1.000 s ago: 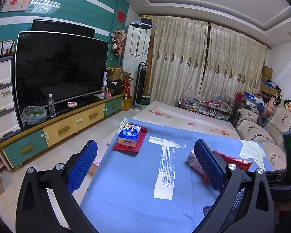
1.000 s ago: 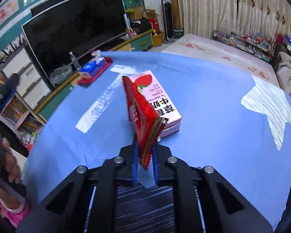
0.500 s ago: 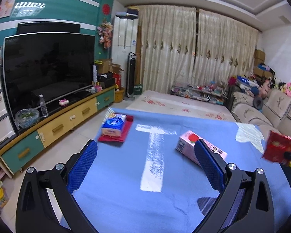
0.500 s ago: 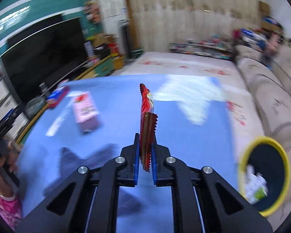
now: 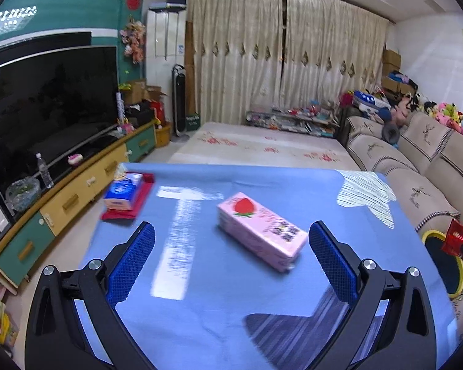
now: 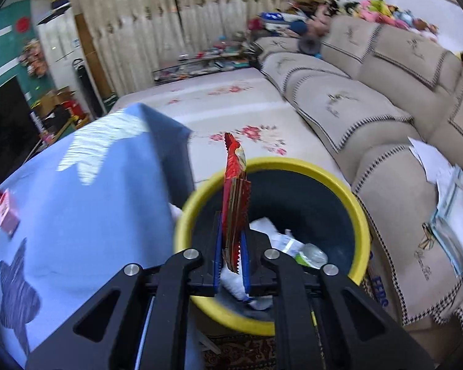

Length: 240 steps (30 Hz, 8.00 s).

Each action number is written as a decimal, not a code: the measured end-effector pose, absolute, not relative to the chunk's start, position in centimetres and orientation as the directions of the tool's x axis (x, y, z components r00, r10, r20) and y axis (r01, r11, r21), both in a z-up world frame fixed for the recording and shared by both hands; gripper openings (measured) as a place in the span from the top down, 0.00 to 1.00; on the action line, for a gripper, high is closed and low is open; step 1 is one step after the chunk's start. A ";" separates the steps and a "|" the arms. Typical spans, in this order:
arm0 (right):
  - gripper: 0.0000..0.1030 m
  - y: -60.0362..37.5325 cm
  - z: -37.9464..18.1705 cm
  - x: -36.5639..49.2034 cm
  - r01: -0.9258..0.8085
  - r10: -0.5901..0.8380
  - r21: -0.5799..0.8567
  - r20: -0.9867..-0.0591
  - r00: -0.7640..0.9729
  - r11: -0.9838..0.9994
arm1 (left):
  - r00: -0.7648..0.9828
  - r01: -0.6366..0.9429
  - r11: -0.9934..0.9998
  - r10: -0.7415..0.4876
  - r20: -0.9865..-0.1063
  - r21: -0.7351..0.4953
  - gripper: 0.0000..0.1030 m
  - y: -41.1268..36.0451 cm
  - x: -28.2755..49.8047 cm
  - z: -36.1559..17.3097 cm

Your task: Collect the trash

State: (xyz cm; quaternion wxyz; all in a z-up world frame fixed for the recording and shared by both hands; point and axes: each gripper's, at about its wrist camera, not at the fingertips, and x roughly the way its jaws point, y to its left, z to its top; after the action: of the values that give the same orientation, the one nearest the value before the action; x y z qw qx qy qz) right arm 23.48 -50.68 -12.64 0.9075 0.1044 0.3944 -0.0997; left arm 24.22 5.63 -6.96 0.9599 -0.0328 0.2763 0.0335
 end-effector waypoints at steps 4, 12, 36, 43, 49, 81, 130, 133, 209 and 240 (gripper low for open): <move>0.81 -51.7 -14.2 24.1 0.298 -0.131 0.090 -0.753 0.645 0.950 | 0.827 -0.083 0.996 0.054 -0.559 -0.027 0.05 3.0 26.3 -7.2; 0.47 -53.0 -14.9 22.4 0.317 -0.132 0.130 -0.719 0.683 0.939 | 0.750 -0.202 0.979 0.174 -0.638 0.030 0.05 -0.8 31.0 -9.9; 0.44 -51.9 -15.6 22.7 0.249 -0.026 0.210 -0.713 0.700 0.945 | 0.540 -0.355 0.935 0.209 -0.815 0.004 0.36 1.4 40.0 -15.6; 0.44 -51.9 -15.5 21.6 0.261 -0.027 0.223 -0.710 0.704 0.939 | 0.567 -0.158 0.987 0.086 -0.819 -0.006 0.50 -2.5 37.4 -15.3; 0.44 -52.2 -15.3 19.9 0.283 -0.036 0.235 -0.706 0.707 0.930 | 0.600 0.003 1.000 -0.023 -0.800 -0.027 0.50 -7.9 33.8 -13.4; 0.44 -61.6 -15.8 11.8 0.502 -0.223 0.234 -0.688 0.691 0.833 | 0.435 0.647 0.762 -0.378 -0.817 -0.008 0.50 -47.6 29.6 -11.7; 0.09 -38.8 -3.5 5.8 0.045 -0.017 0.040 -0.527 0.850 0.998 | 0.923 0.093 0.995 -0.100 -0.373 -0.035 0.05 0.8 0.9 1.3; 0.09 -38.9 -3.5 5.8 0.045 -0.017 0.040 -0.526 0.850 0.998 | 0.921 0.094 0.995 -0.101 -0.375 -0.035 0.05 0.5 0.9 1.3; 0.09 -38.2 -4.8 7.0 0.035 0.003 0.059 -0.542 0.840 0.998 | 0.886 0.092 0.995 -0.103 -0.451 -0.047 0.05 -2.8 4.5 -0.7; 0.09 -37.0 -5.9 7.0 0.031 0.012 0.067 -0.561 0.828 0.997 | 0.884 0.141 0.985 -0.170 -0.436 -0.100 0.05 -2.6 6.0 -1.0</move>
State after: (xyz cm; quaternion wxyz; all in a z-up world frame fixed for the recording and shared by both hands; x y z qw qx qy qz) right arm 6.99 -36.98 -5.89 0.9552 0.0367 0.2936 -0.0051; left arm 6.01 -2.64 -0.97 0.9700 -0.0326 0.2273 -0.0801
